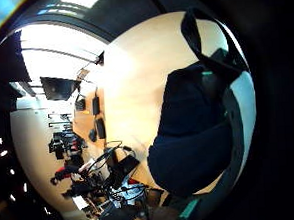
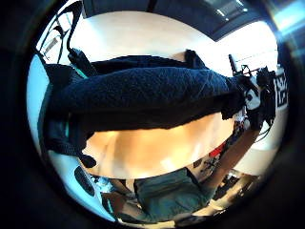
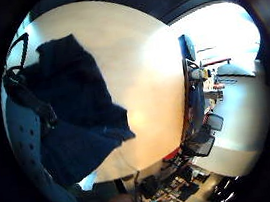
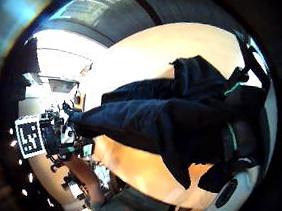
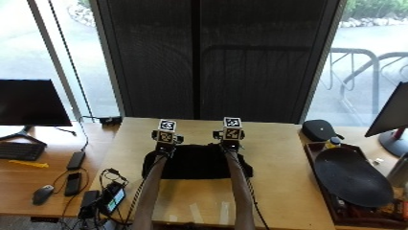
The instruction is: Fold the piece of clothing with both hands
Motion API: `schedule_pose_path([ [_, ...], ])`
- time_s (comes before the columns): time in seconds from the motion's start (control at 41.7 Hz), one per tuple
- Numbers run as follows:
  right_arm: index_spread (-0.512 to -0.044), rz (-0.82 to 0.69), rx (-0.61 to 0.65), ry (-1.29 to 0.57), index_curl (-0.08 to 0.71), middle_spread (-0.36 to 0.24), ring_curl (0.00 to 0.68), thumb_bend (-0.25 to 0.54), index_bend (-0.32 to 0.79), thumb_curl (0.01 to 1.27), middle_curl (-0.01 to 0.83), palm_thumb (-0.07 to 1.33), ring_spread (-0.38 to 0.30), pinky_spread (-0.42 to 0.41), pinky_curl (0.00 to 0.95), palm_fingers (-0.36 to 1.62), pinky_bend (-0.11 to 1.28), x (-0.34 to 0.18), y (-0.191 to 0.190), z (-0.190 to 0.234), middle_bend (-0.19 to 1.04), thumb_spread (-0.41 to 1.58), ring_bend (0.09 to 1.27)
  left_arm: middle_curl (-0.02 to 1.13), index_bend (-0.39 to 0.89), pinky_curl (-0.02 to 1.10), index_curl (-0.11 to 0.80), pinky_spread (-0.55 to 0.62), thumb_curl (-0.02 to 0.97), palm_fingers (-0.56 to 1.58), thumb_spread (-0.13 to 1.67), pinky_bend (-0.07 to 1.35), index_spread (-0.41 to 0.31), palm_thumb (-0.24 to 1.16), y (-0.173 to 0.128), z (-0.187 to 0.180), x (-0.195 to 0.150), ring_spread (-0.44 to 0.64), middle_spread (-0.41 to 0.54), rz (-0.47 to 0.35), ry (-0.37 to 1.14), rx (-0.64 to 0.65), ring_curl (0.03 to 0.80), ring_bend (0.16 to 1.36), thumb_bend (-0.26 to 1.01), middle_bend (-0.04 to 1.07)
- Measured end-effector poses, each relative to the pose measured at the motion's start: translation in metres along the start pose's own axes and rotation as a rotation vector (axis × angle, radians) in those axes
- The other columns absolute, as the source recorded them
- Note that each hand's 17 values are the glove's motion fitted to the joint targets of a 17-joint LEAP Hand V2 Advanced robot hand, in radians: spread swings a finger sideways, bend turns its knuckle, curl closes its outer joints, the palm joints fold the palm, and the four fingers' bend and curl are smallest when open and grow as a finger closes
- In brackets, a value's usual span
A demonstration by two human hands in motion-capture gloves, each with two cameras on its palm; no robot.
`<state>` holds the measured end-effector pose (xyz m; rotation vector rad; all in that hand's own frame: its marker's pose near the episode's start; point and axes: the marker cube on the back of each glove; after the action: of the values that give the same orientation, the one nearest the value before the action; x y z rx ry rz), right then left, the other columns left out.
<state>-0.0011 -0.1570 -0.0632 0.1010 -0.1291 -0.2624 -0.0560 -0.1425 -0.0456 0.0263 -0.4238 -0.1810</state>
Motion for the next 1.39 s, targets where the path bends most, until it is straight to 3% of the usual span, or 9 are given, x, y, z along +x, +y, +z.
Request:
schedule_pose_path([
  [0.144, -0.266, 0.358, 0.033, 0.299, 0.324, -0.147, 0.473, 0.089, 0.13, 0.36, 0.473, 1.09, -0.222, -0.305, 0.391, 1.25, 0.59, 0.046, -0.015, 0.035, 0.34, 1.15, 0.72, 0.52, 0.19, 0.35, 0.43, -0.17, 0.371, 1.2, 1.22, 0.16, -0.31, 0.77, -0.029, 0.05, 0.03, -0.37, -0.348, 0.025, 0.072, 0.008, 0.439, 0.73, -0.01, 0.52],
  [0.479, -0.265, 0.365, -0.023, 0.245, 0.336, -0.147, 0.478, 0.037, 0.14, 0.37, 0.484, 1.12, -0.234, -0.32, 0.388, 1.26, 0.6, 0.063, -0.015, 0.087, 0.33, 1.05, 0.73, 0.53, 0.22, 0.31, 0.476, -0.1, 0.349, 1.17, 1.26, 0.13, -0.312, 0.79, -0.037, 0.105, 0.048, -0.36, -0.344, 0.018, 0.118, 0.0, 0.442, 0.69, -0.01, 0.54],
  [0.599, -0.266, 0.327, 0.147, 0.149, 0.335, -0.147, 0.476, 0.026, 0.13, 0.37, 0.485, 1.14, -0.234, -0.322, 0.391, 1.24, 0.61, 0.067, -0.016, 0.059, 0.32, 1.04, 0.73, 0.53, 0.22, 0.3, 0.485, -0.08, 0.344, 1.16, 1.26, 0.12, -0.312, 0.79, -0.015, 0.09, 0.05, -0.36, -0.345, 0.058, 0.228, -0.112, 0.443, 0.69, -0.01, 0.55],
  [0.695, -0.264, 0.3, 0.335, 0.055, 0.338, -0.126, 0.453, 0.006, 0.15, 0.37, 0.464, 1.13, -0.198, -0.228, 0.383, 0.99, 0.58, 0.068, 0.005, 0.018, 0.24, 1.06, 0.63, 0.52, 0.09, 0.32, 0.456, -0.02, 0.335, 0.83, 1.24, 0.19, -0.254, 0.74, -0.012, 0.075, 0.032, -0.3, -0.293, 0.036, 0.23, 0.053, 0.438, 0.63, -0.04, 0.45],
  [0.815, -0.244, 0.551, 0.425, 0.001, 0.333, -0.063, 0.451, -0.04, 0.07, 0.36, 0.446, 1.03, -0.107, -0.078, 0.423, 0.57, 0.62, 0.098, 0.057, -0.006, 0.15, 1.13, 0.52, 0.49, 0.14, 0.35, 0.445, 0.05, 0.317, 0.67, 1.22, 0.27, -0.214, 0.64, -0.007, 0.07, 0.014, -0.2, -0.228, 0.029, 0.235, 0.286, 0.427, 0.56, -0.05, 0.3],
  [0.887, -0.224, 0.697, 0.367, -0.061, 0.298, -0.025, 0.43, -0.044, 0.04, 0.36, 0.429, 0.97, -0.051, -0.011, 0.422, 0.45, 0.66, 0.117, 0.082, 0.002, 0.15, 1.15, 0.49, 0.46, 0.18, 0.36, 0.444, 0.07, 0.306, 0.67, 1.21, 0.28, -0.211, 0.57, 0.003, 0.081, 0.014, -0.15, -0.206, 0.033, 0.28, 0.266, 0.393, 0.49, -0.06, 0.25],
  [1.079, -0.162, 0.847, -0.149, -0.325, 0.238, 0.082, 0.391, -0.047, 0.05, 0.34, 0.395, 0.83, 0.059, 0.093, 0.411, 0.39, 0.76, 0.128, 0.145, 0.056, 0.17, 1.17, 0.48, 0.42, 0.2, 0.37, 0.457, 0.13, 0.276, 0.58, 1.25, 0.29, -0.208, 0.43, 0.005, 0.125, 0.018, -0.04, -0.141, 0.031, 0.324, 0.11, 0.357, 0.38, -0.04, 0.14],
  [1.246, -0.126, 1.054, -0.124, -0.125, 0.197, 0.128, 0.396, -0.032, 0.04, 0.34, 0.403, 0.76, 0.087, 0.12, 0.402, 0.42, 0.77, 0.15, 0.155, 0.076, 0.23, 1.18, 0.55, 0.39, 0.13, 0.4, 0.437, 0.24, 0.218, 0.35, 1.28, 0.33, -0.185, 0.2, 0.003, 0.148, 0.036, 0.07, -0.084, 0.058, 0.346, 0.042, 0.359, 0.38, -0.08, 0.12],
  [1.39, -0.113, 0.652, -0.027, -0.302, 0.171, 0.139, 0.409, -0.024, 0.05, 0.34, 0.43, 0.72, 0.069, 0.126, 0.383, 0.47, 0.69, 0.121, 0.124, 0.077, 0.32, 1.2, 0.6, 0.37, 0.12, 0.39, 0.412, 0.33, 0.187, 0.18, 1.25, 0.33, -0.171, 0.04, 0.012, 0.154, 0.045, 0.16, -0.049, 0.032, 0.319, -0.036, 0.365, 0.42, -0.06, 0.15],
])
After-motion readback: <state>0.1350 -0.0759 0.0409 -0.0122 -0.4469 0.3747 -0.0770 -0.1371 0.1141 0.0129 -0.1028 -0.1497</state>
